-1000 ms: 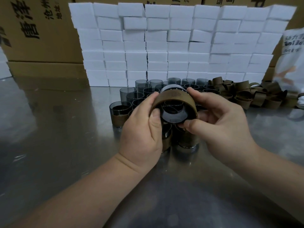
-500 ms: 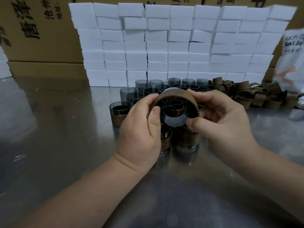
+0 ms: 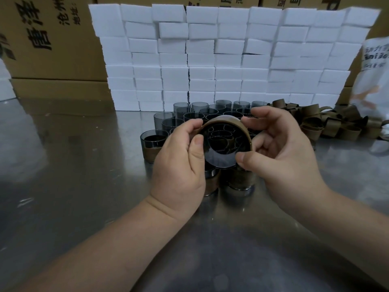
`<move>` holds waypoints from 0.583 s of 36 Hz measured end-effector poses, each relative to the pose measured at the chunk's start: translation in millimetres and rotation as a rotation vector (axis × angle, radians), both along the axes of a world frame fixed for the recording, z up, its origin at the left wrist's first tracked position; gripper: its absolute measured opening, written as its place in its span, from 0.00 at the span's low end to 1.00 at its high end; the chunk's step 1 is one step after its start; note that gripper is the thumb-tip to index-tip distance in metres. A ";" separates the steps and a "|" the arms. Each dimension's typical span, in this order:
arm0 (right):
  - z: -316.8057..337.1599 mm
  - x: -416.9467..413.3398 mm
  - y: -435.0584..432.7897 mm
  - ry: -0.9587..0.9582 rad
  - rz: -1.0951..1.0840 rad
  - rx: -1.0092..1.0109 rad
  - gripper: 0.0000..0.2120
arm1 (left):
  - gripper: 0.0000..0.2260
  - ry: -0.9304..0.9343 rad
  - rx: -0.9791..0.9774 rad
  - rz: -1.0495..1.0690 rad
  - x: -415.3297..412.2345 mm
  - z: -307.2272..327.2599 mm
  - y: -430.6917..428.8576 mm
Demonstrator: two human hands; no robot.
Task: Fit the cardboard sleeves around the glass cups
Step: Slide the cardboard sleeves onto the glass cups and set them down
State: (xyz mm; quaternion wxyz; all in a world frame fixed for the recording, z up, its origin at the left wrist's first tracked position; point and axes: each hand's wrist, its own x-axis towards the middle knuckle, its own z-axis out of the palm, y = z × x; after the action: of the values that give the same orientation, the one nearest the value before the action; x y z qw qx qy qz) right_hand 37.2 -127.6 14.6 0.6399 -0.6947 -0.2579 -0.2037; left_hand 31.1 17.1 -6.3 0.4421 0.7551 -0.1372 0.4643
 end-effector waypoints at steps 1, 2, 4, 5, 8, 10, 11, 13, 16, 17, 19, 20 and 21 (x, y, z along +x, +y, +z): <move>-0.1 0.4 0.4 0.003 0.007 -0.001 0.25 | 0.19 0.000 -0.005 0.001 0.5 -0.2 0.1; -0.2 1.0 1.0 0.010 0.015 -0.003 0.26 | 0.19 -0.001 -0.011 0.002 1.2 -0.6 0.3; -0.8 1.9 2.0 0.030 0.021 -0.024 0.29 | 0.17 -0.001 -0.024 0.001 2.4 -1.6 0.6; -1.4 2.2 2.4 0.045 0.012 -0.042 0.30 | 0.17 -0.007 -0.029 0.005 2.6 -2.3 0.6; -2.3 3.4 2.3 0.104 -0.025 -0.105 0.32 | 0.15 -0.004 -0.073 0.007 4.1 -3.1 2.1; -0.6 3.9 1.9 0.143 0.010 -0.131 0.36 | 0.17 0.000 -0.098 -0.004 5.0 -4.2 3.0; 0.7 3.4 1.8 0.158 0.048 -0.132 0.35 | 0.18 -0.003 -0.104 -0.020 5.1 -4.6 3.6; 2.8 1.1 2.4 0.162 0.107 -0.129 0.26 | 0.20 -0.025 -0.115 -0.061 5.6 -5.4 4.8; 0.9 -0.5 1.9 0.160 0.140 -0.095 0.18 | 0.18 -0.070 -0.153 -0.134 8.5 -8.5 7.2; -0.1 -0.5 1.3 0.156 0.144 -0.081 0.19 | 0.20 -0.071 -0.177 -0.164 9.8 -9.3 7.5; -0.8 -0.2 0.4 0.152 0.157 -0.052 0.25 | 0.23 -0.058 -0.201 -0.197 9.5 -10.3 7.1; -0.3 -0.2 0.4 0.148 0.165 -0.041 0.28 | 0.24 -0.053 -0.190 -0.202 8.9 -10.2 7.1; -0.1 0.0 0.2 0.141 0.169 -0.036 0.30 | 0.26 -0.046 -0.172 -0.207 9.3 -10.2 7.1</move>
State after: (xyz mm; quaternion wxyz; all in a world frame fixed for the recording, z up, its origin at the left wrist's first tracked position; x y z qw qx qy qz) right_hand 37.2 -127.4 14.5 0.6590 -0.6943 -0.2734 -0.0949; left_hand 40.4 24.2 -16.6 0.5476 0.6854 -0.1840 0.4433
